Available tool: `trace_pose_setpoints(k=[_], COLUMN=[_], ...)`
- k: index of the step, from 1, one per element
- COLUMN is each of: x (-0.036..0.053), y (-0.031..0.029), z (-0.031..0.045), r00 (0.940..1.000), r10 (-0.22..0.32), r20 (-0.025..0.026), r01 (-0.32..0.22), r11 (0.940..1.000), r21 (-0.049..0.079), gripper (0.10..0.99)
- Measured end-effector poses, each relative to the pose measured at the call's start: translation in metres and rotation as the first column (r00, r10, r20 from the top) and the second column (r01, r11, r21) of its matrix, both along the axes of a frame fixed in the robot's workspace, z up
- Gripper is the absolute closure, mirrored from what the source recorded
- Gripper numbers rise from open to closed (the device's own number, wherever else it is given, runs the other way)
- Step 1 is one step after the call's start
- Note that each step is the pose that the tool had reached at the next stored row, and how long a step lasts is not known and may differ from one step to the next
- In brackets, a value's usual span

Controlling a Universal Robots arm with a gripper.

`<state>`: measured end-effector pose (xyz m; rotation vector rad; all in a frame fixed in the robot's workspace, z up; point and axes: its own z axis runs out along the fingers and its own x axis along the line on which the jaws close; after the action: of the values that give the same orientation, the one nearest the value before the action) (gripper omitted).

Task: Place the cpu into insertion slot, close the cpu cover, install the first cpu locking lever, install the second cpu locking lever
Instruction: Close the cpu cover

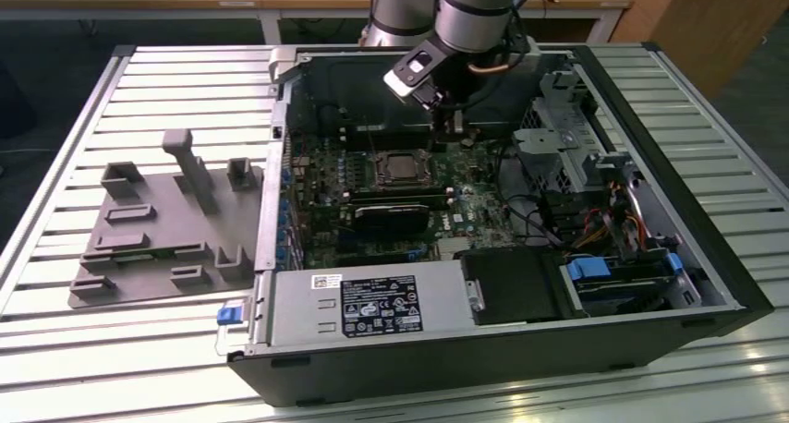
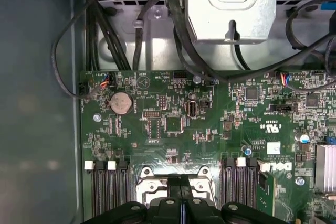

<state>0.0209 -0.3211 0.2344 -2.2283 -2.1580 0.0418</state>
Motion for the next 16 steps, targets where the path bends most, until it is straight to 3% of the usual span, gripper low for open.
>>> trace_pose_setpoints(k=[5,9,13,16], x=[-0.0075,-0.0144,-0.0256,-0.0304], y=[0.0,0.0,0.0,0.0], z=[-0.0018,-0.0029,-0.0037,-0.004], r00=[0.9996,0.9988,0.9982,0.9981], r10=[0.002,0.003,0.003,0.003], r20=[0.0291,0.0486,0.0601,0.0611], r01=[-0.002,-0.003,-0.003,-0.003], r11=[1.0,1.0,1.0,1.0], r21=[0.0,0.0,0.0,0.0], gripper=[0.984,0.984,0.984,0.984])
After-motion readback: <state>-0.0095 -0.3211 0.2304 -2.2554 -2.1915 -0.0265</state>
